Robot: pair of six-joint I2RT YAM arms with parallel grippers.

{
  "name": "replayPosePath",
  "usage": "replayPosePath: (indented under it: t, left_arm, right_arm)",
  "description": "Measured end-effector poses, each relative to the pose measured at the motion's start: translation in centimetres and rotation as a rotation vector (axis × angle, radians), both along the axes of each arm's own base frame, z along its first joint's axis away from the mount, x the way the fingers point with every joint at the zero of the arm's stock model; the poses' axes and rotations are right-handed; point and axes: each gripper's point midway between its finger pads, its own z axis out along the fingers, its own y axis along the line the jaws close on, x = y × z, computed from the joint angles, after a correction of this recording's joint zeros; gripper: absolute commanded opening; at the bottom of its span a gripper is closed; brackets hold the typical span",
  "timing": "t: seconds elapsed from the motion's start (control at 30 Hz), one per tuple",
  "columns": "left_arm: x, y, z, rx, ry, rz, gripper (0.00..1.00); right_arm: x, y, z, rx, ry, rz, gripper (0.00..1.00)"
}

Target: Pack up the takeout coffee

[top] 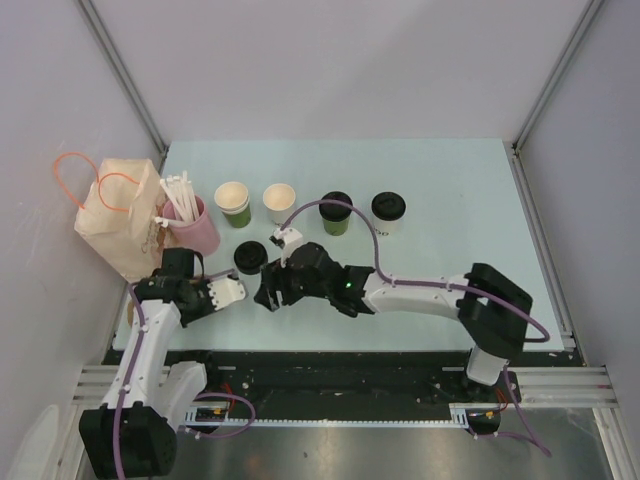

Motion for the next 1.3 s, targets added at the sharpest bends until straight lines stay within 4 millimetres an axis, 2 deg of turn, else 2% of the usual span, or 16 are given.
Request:
replayPosePath:
  t: [0.07, 0.2, 0.43, 0.6, 0.9, 1.03, 1.3]
  left_arm:
    - [0.1, 0.0, 0.0, -0.004, 0.002, 0.006, 0.08]
    - [0.5, -0.4, 0.5, -0.028, -0.005, 0.020, 0.06]
    - [1.3, -1.2, 1.6, -0.080, -0.037, 0.043, 0.06]
    - [1.1, -1.4, 1.4, -0.088, -0.019, 0.049, 0.04]
    - [1.1, -1.5, 1.3, -0.089, -0.015, 0.047, 0.04]
    - [1.1, -1.6, 1.3, -0.090, -0.013, 0.042, 0.04]
    - [1.1, -1.7, 1.1, -0.091, 0.001, 0.036, 0.03]
  right_arm:
    - [-0.1, 1.9, -1.1, 0.054, 0.046, -0.018, 0.69]
    - [0.1, 4.4, -2.9, 0.142, 0.139, -0.055, 0.68]
    - [0.5, 7.5, -3.4, 0.329, 0.272, -0.087, 0.66]
    - [0.8, 8.8, -4.3, 0.428, 0.366, -0.120, 0.62]
    - [1.3, 9.7, -8.5, 0.501, 0.547, -0.204, 0.63]
    - [1.5, 10.2, -8.5, 0.536, 0.579, -0.209, 0.63]
    - [2.0, 13.0, -8.2, 0.598, 0.648, -0.195, 0.59]
